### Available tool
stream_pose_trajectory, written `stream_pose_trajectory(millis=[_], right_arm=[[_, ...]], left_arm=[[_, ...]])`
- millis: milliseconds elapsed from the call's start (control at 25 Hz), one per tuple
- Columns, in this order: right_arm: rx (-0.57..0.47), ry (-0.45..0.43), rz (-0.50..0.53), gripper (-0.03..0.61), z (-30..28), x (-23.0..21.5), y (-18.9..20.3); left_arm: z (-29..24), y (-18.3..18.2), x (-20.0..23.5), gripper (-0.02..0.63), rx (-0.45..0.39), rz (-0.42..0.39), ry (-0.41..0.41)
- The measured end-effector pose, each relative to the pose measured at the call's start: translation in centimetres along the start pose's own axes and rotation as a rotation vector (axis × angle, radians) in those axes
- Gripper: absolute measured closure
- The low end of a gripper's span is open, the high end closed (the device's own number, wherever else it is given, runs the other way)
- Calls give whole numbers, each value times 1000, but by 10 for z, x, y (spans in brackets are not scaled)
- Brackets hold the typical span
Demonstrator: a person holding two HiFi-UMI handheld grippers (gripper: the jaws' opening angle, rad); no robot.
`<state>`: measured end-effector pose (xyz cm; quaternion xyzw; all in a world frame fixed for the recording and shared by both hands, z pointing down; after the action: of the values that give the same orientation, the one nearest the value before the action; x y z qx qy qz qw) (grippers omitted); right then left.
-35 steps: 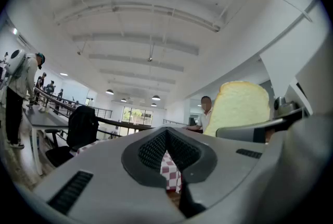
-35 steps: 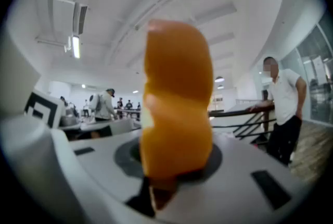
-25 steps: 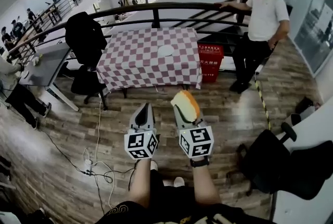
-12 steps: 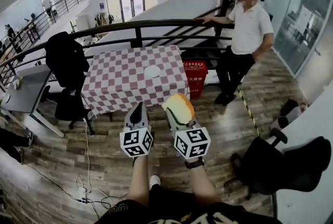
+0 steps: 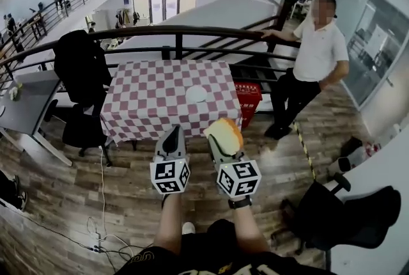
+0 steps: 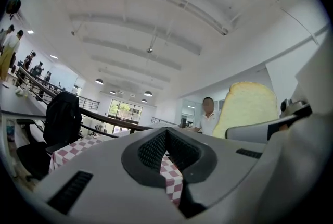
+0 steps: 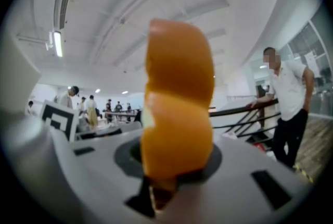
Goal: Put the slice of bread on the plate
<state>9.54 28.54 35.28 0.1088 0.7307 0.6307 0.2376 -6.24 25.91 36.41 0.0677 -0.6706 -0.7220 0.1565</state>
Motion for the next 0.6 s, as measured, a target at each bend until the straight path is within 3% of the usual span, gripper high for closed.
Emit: stream_pose_trajectory(millis=[200,360,400,600], right_arm=[[18,-63,-1,482,-42,40,3],[27,-109,-45,482,-90,2,9],[17,-125,-55,482,-102,-9,7],[-46,-190,-92,482,-152,-52,-30]], left_arm=[[4,-4,50,595,25,14,-37],[-39,24,75,595,49,181,-96],[-50,27,80,595,48,188,-112],[-109,4,75,595,26,32,-134]])
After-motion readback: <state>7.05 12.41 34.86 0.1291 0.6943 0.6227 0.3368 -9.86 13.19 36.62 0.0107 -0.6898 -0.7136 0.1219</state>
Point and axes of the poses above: the fingertips, and each gripper's own axes: z backward along the fingers, x to its left, y out of its underside, the point moved 6 cm from there along z, backward along the fingers, and after that the axes turned 4 degrees about -z, right-handed, at the moved point
